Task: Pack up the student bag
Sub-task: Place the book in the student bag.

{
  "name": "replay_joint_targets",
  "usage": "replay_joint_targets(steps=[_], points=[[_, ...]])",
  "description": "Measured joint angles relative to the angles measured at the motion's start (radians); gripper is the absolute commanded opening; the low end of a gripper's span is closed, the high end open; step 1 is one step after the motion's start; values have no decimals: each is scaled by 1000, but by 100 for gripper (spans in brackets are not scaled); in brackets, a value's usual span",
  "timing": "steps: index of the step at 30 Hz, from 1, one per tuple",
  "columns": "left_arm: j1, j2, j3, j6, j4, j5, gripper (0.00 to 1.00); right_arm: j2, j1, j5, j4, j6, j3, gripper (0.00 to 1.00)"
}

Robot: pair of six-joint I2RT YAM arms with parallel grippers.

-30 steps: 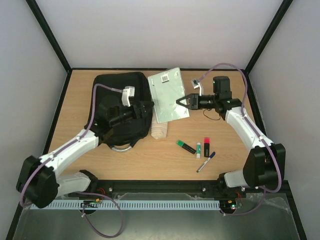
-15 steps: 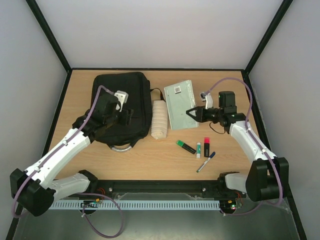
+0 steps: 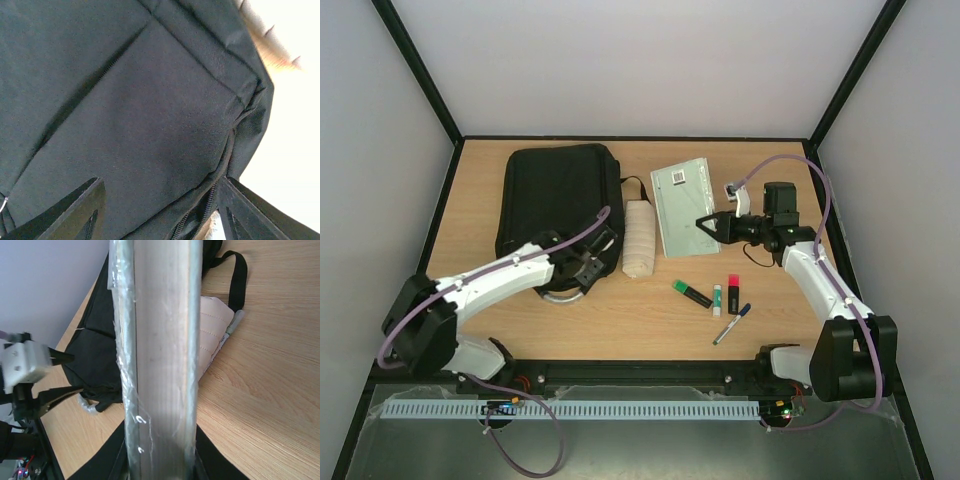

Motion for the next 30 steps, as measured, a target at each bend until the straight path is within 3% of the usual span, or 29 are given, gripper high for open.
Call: replay_joint_targets(steps=[5, 12, 18, 21, 24, 26, 27, 30], points=[[-12, 74, 0, 23, -15, -15, 60, 0, 0, -8, 0, -14, 0, 1], [-18, 111, 3, 65, 37, -34, 35, 0, -1, -10, -1, -19, 0, 1], [-18, 199, 48, 103, 101, -22, 8, -11, -13, -9, -1, -19, 0, 1], [-18, 249, 92, 117, 131, -6, 3, -22, -20, -10, -1, -19, 0, 1], [-19, 287, 127, 114, 147, 13, 9, -27, -26, -10, -1, -19, 0, 1], [-24, 302, 149, 112, 147, 17, 26, -28, -27, -10, -1, -19, 0, 1], [-27, 303, 157, 108, 143, 15, 42, -29, -29, -10, -1, -19, 0, 1], [-33, 296, 170, 100, 126, 8, 63, -29, -31, -10, -1, -19, 0, 1]])
